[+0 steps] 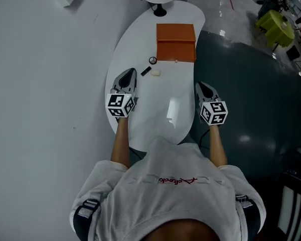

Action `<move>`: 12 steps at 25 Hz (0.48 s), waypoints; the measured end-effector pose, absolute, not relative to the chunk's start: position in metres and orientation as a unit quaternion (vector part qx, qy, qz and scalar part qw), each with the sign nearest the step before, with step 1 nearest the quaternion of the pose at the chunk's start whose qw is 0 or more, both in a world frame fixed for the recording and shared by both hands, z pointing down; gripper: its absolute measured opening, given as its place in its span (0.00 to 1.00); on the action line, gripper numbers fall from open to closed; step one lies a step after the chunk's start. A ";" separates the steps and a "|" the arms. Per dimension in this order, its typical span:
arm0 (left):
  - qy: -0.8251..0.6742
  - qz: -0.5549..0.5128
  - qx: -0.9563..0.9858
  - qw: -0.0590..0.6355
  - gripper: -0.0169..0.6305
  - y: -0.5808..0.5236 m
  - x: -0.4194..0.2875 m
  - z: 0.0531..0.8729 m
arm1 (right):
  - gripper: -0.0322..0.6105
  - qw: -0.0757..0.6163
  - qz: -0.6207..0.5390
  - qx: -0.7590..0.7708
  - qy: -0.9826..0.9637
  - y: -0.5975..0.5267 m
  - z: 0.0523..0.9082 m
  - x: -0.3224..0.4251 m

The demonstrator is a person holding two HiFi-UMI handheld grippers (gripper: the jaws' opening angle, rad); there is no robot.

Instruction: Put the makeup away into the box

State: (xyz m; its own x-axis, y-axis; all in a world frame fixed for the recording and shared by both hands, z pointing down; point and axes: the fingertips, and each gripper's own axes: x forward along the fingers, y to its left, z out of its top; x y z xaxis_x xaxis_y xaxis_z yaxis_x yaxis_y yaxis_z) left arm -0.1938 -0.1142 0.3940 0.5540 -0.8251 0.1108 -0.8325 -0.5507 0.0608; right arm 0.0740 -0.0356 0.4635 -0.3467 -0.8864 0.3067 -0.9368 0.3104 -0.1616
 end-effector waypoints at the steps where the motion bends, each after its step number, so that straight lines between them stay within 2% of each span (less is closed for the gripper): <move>1: -0.473 0.040 0.878 0.056 0.05 -0.119 -0.193 0.400 | 0.08 0.082 0.160 0.562 -0.808 -0.042 0.467 0.074; 12: -0.487 0.108 0.858 0.125 0.05 -0.161 -0.188 0.490 | 0.08 0.126 0.231 0.520 -0.813 -0.077 0.532 0.078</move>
State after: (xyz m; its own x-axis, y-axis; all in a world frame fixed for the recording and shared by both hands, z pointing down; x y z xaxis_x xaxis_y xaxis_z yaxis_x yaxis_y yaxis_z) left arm -0.1877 -0.1605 0.4897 0.5024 -0.8081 0.3075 -0.8622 -0.4946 0.1091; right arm 0.0779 -0.0766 0.5316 -0.4280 -0.7871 0.4443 -0.9031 0.3531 -0.2444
